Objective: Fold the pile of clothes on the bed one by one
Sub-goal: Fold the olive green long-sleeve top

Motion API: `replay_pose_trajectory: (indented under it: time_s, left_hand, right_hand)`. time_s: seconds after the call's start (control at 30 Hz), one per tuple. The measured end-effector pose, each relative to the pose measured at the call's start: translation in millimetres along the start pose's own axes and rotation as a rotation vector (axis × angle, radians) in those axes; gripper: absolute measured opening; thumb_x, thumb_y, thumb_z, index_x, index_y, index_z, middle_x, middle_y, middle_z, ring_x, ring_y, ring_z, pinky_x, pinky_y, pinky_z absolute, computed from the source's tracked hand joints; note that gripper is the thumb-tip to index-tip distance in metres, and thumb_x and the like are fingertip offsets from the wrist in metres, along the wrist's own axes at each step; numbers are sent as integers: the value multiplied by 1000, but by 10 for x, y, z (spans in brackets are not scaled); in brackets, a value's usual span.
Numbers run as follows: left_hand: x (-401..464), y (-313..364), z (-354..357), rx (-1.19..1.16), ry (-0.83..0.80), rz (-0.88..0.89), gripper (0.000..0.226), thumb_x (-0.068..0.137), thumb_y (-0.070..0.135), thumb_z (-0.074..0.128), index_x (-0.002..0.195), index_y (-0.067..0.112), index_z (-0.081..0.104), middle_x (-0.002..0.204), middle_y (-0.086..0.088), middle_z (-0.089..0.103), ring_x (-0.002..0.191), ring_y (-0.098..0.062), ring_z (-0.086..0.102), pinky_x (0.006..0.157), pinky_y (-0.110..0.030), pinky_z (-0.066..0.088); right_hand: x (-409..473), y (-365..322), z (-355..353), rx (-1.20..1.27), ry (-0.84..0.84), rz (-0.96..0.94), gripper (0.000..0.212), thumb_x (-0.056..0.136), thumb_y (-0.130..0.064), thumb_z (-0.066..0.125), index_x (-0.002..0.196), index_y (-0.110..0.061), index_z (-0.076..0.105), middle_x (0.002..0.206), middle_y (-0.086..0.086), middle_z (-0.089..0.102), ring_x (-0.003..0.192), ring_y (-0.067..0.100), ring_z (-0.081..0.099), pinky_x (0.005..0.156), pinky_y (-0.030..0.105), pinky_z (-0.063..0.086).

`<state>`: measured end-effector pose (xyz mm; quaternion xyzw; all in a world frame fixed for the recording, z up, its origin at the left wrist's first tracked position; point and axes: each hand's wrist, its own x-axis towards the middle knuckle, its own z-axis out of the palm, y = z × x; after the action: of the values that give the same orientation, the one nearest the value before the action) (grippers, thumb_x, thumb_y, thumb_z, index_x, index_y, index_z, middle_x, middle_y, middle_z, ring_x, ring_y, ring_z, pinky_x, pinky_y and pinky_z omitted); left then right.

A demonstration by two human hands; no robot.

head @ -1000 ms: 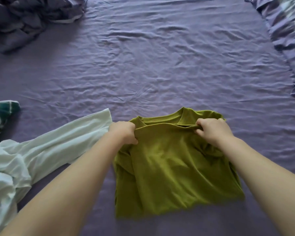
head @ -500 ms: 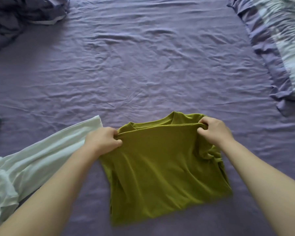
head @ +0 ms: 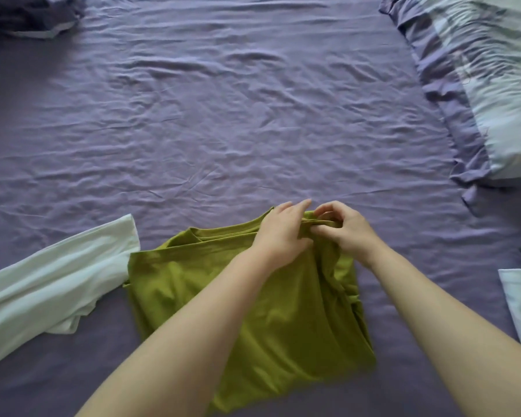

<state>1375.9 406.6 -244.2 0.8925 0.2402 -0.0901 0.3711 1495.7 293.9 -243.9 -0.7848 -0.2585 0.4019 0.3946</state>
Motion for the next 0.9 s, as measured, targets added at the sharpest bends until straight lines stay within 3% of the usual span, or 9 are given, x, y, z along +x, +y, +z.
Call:
replay_pose_trajectory:
  time_s: [0.07,0.13,0.23,0.33,0.47,0.6,0.7,0.83,0.9]
  left_hand:
    - [207,173,78,57,-94,-51,67,82,31,66,142,22,36,132,-6,55,126,-27,45,101,-38,38]
    - [311,217,79,89,-81,-55,38,85,32,63,120,19,57,113,-4,65,109,-27,56,88,-35,44]
    - [377,171,30,-187,-41,-62,17,84,25,69,90,12,62,83,1,62,85,-22,57,71,-30,40]
    - [469,166,12,-400,-10,-160,16,82,20,72,93,11,64,83,-4,61,77,-18,55,72,-32,45]
    - [610,187,196,-276,62,-237,15,84,26,69,91,18,59,89,2,59,85,-16,53,72,-28,38]
    - [649,236,421,-204,91,-235,22,87,15,62,108,16,63,111,0,65,107,-20,57,87,-28,42]
    - [686,280,480,-181,87,-266,24,86,19,64,110,20,65,115,1,66,110,-19,58,96,-36,44]
    - [711,325,495,-322,100,-312,9,83,16,69,90,19,65,100,0,70,93,-16,64,85,-32,51]
    - [687,330,502,-453,101,-333,16,82,6,67,84,21,61,91,1,70,76,-9,63,67,-21,51]
  right_hand:
    - [-55,63,-61,162,21,-2,30,77,-3,74,96,-21,59,92,2,65,80,5,62,70,15,50]
    - [-164,207,-97,253,44,28,35,76,-6,75,99,-25,57,95,-2,65,84,1,63,72,14,50]
    - [-395,507,-86,363,-40,116,45,75,-10,76,109,-27,52,104,1,68,93,6,66,78,22,53]
    - [-583,708,-53,350,-76,147,45,78,-11,75,111,-31,52,106,-2,70,100,10,66,84,25,53]
    - [-779,840,-39,307,-8,131,33,80,-13,73,108,-24,61,106,-6,70,103,9,65,90,27,51]
    - [-1067,937,-21,262,79,178,46,79,-13,74,120,-23,57,106,-3,68,97,4,64,88,21,51]
    - [-1263,1025,-9,218,97,191,58,78,-12,74,127,-30,49,99,0,66,84,14,64,82,20,51]
    - [-1476,1143,38,-30,38,173,72,79,-26,73,131,-49,29,96,-15,63,82,5,63,81,21,49]
    - [-1549,1169,47,-146,9,152,71,81,-30,70,131,-52,23,93,-18,60,83,2,63,81,24,50]
